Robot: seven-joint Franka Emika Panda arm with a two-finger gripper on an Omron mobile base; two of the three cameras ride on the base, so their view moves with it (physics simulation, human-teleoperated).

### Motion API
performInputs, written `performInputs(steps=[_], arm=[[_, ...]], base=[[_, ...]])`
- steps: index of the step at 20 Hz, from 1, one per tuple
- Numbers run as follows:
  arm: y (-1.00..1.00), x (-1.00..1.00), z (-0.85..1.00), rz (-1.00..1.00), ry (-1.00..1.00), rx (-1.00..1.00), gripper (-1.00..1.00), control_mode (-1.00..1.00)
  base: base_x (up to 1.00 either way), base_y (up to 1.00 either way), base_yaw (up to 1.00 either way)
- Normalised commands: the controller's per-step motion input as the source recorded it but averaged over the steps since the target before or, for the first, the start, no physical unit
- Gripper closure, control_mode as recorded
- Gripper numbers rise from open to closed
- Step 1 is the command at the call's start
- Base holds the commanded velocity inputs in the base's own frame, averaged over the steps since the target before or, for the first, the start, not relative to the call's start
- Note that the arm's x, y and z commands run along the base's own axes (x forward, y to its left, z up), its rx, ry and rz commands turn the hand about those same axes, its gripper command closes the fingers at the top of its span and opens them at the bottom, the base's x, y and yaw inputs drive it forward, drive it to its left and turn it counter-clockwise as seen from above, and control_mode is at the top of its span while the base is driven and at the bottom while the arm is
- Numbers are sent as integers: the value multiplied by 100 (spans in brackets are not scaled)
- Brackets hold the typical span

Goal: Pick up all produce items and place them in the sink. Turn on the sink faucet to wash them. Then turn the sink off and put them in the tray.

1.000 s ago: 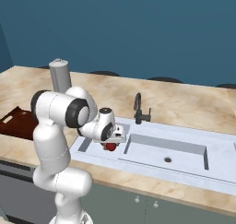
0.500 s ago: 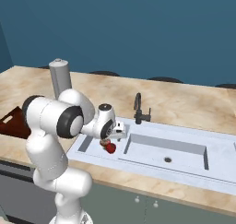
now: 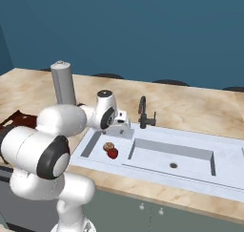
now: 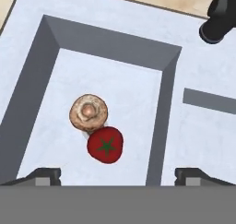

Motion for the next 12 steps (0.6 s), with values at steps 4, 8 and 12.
performInputs(steps=[4,8,12], arm=[[0,-20,100,-1,-1,1,-100,-100],[0,-26,100,-1,-2,7,-100,-100],[0,-22,100,-6,0,19,-100,-100]], base=[[0,0,0],[0,0,0],[0,0,0]])
